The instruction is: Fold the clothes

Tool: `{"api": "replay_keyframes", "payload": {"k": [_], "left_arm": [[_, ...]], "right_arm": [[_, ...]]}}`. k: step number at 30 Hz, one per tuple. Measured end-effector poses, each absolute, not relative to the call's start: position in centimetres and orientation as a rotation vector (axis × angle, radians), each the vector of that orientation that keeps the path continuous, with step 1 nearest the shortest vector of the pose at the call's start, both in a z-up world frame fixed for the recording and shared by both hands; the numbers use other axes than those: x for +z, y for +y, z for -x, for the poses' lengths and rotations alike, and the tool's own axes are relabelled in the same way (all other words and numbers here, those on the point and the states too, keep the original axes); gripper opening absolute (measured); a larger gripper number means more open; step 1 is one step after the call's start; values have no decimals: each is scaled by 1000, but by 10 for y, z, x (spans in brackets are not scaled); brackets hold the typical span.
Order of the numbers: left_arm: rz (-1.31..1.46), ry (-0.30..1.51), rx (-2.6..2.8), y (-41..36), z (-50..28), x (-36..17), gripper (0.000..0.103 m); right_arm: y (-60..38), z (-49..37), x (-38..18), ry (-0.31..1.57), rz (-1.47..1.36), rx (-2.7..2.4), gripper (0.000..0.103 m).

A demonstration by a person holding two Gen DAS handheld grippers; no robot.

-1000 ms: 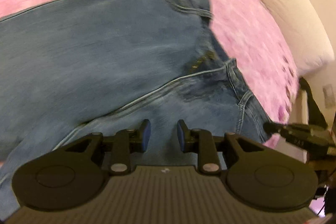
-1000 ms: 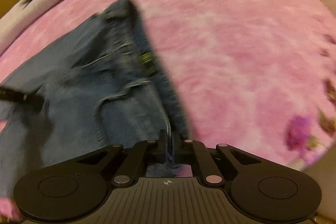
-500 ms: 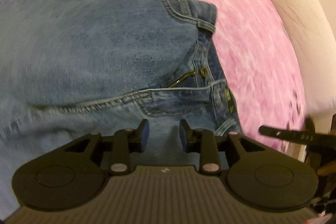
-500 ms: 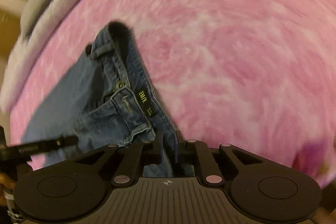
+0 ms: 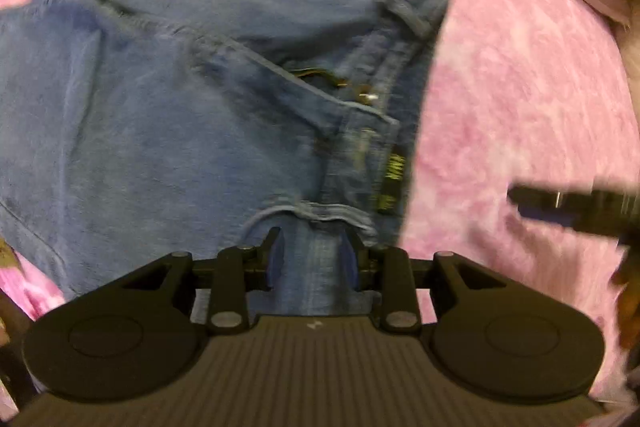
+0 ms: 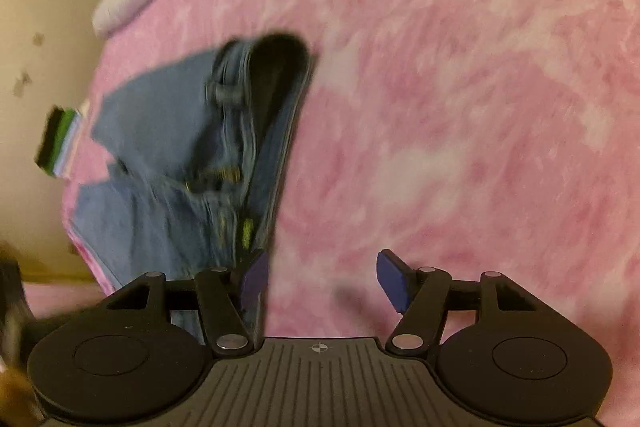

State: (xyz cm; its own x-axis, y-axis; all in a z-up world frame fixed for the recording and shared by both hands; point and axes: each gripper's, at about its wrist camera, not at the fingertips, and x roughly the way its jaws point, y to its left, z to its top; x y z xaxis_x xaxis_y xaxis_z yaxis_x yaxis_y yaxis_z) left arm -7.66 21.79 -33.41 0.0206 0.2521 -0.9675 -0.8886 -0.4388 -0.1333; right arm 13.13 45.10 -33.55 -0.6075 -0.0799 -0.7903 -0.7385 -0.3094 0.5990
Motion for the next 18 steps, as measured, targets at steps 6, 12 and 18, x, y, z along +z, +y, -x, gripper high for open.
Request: {"api": "replay_keyframes", "payload": {"k": [6, 12, 18], "left_arm": [[1269, 794, 1687, 228, 37, -351, 30], [1133, 984, 1712, 241, 8, -358, 31], [989, 1111, 1679, 250, -7, -364, 31]], "right_arm": [[486, -129, -348, 1636, 999, 1953, 64], [508, -108, -353, 1641, 1060, 2016, 63], [526, -79, -361, 1676, 1024, 2098, 57]]}}
